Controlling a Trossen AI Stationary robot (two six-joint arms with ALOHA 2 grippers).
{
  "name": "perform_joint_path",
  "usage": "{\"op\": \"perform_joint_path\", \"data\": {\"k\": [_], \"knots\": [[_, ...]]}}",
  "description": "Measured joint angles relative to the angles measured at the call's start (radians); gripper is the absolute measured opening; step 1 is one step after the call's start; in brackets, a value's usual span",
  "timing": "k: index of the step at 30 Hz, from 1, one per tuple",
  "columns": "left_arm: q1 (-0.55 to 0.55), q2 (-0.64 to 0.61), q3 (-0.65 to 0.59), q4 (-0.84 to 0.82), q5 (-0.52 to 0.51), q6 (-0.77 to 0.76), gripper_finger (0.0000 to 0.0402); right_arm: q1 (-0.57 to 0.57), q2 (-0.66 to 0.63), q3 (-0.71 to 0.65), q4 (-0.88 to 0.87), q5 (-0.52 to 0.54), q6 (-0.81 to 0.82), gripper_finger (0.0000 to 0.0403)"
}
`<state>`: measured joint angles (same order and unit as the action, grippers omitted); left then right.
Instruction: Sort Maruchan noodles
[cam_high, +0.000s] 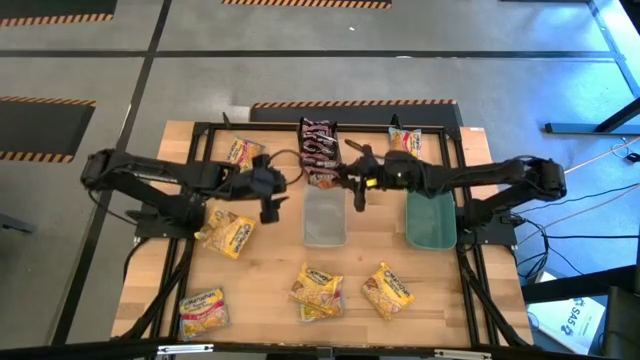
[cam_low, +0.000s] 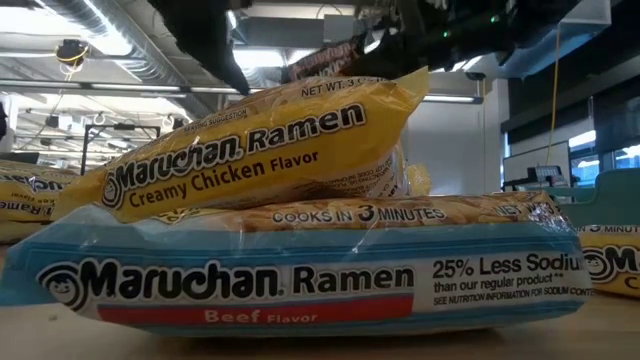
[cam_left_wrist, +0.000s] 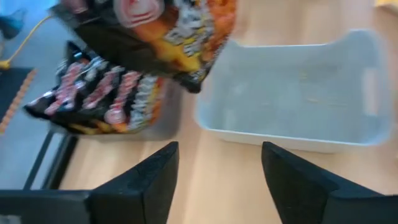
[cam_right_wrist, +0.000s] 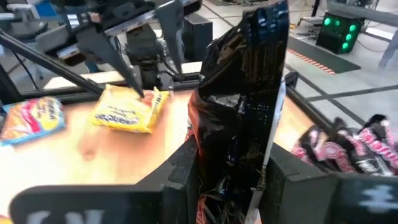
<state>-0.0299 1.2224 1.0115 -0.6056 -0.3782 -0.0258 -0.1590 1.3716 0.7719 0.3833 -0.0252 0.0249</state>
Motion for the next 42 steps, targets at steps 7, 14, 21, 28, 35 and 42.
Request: {"op": "perform_joint_path", "data": {"k": [7, 14, 21, 28, 35, 42], "knots": [[0.116, 0.026, 0.0, 0.137, 0.111, 0.058, 0.0297, -0.08, 0.005, 0.0, -0.003, -0.136, -0.086, 0.0094], [0.127, 0.027, -0.001, 0.253, 0.149, 0.162, 0.0322, -0.077, 0.008, -0.001, -0.053, -0.177, -0.161, 0.0094], [0.127, 0.027, 0.0, 0.313, 0.047, 0.219, 0.0323, -0.077, 0.022, -0.001, -0.072, -0.195, -0.162, 0.0095], [0.128, 0.027, 0.0, 0.365, 0.101, 0.204, 0.0323, -0.077, 0.061, 0.0, -0.047, -0.18, -0.165, 0.0095], [0.149, 0.116, 0.0, 0.49, 0.232, 0.2, 0.0323, -0.065, 0.101, -0.001, -0.022, -0.229, -0.16, 0.0095], [0.163, 0.201, 0.0, 0.482, 0.276, 0.16, 0.0322, -0.022, 0.1, -0.001, 0.032, -0.227, -0.186, 0.0095]]}}
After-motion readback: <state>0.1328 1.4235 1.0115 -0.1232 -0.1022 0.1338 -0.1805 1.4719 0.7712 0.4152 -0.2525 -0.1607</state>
